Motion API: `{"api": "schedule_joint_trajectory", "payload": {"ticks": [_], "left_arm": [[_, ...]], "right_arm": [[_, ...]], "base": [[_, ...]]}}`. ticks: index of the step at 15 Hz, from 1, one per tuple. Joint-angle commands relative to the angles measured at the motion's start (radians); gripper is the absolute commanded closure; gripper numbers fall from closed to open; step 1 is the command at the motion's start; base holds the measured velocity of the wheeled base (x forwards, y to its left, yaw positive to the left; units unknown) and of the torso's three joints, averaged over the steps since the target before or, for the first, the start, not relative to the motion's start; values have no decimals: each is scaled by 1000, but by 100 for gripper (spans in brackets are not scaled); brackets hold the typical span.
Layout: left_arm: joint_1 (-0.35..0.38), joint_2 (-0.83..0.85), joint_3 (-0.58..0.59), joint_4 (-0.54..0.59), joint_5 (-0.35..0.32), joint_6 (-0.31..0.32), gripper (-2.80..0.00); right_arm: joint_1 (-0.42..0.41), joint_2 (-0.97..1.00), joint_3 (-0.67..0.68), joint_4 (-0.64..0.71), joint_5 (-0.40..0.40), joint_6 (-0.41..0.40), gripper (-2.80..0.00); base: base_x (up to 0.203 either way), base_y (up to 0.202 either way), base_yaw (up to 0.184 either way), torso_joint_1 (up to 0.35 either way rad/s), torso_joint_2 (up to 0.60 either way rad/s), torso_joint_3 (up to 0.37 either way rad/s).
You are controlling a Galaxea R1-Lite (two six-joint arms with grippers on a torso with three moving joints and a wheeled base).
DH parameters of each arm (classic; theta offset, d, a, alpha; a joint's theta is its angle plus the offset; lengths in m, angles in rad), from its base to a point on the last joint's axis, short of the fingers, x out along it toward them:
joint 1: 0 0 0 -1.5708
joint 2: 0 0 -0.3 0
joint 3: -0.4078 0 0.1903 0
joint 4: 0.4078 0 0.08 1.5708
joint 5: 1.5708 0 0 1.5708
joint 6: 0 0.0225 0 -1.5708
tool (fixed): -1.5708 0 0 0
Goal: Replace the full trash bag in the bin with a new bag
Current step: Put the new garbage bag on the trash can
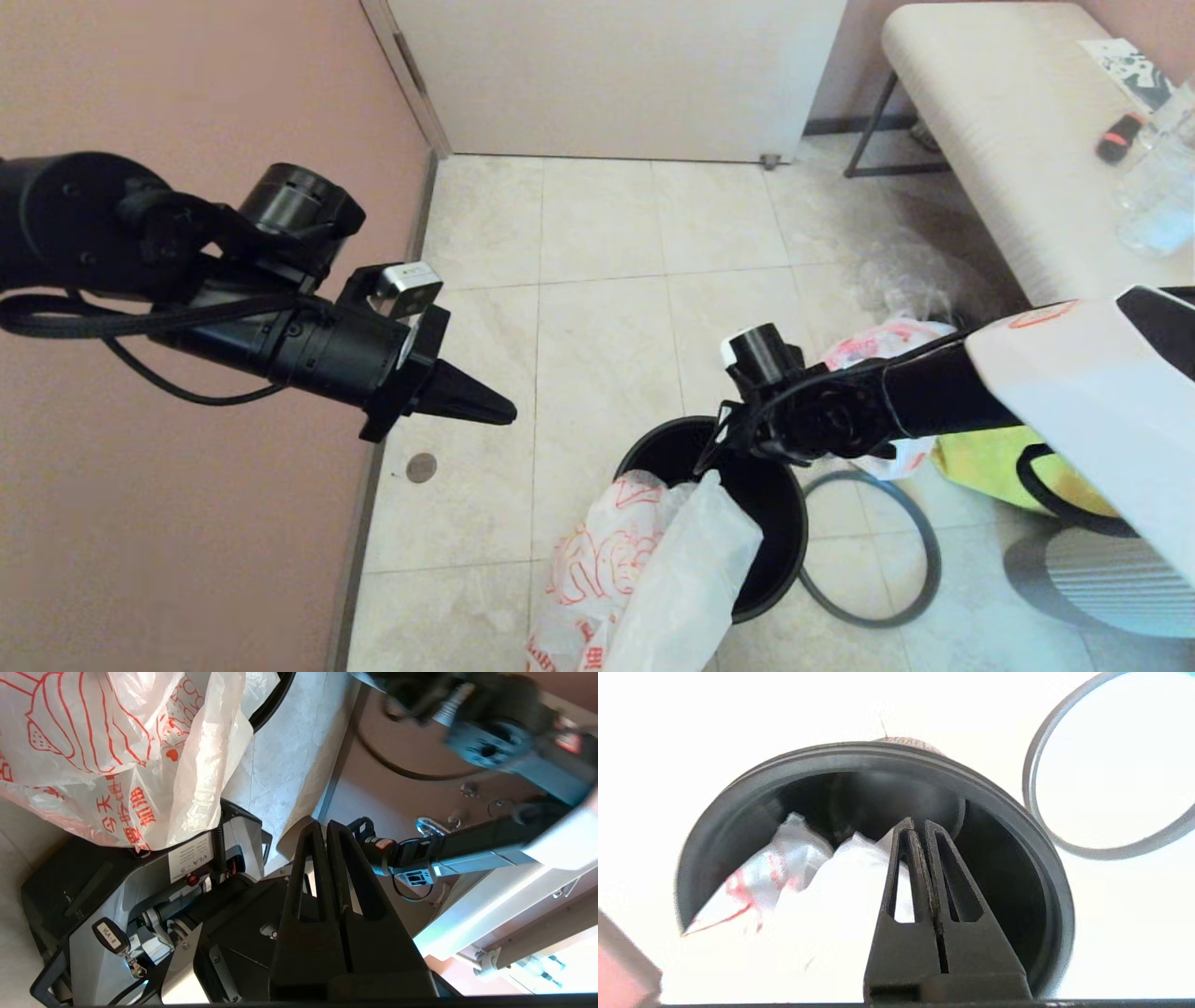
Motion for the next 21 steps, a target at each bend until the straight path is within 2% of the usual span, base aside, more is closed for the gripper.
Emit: {"api": "schedule_joint_trajectory", "payload": {"ticks": [1,4,5,10,17,21], "left_arm": [[-1,3,1,4,-4,-3,0],[-1,3,0,4,-4,-3,0],[-1,5,1,4,-4,-3,0],[-8,14,1,4,-4,-3,0],[-23,14,1,4,-4,-6,0],[-21,29,-2,2,-4,-10,0]], "right_arm": [[8,-83,42,12,14,20,0],[106,-96,109,114,75,106,0],[125,-94,119,118,87,116,-280],[236,-99,122,155,50,122,-280],[276,63,81,155,-3,113,-280],[281,52,23,162,-43,-47,-280]], "base": [[0,0,0,0,0,0],[0,0,0,0,0,0],[0,0,0,0,0,0],[0,0,0,0,0,0],[0,0,0,0,0,0],[0,0,0,0,0,0]]}}
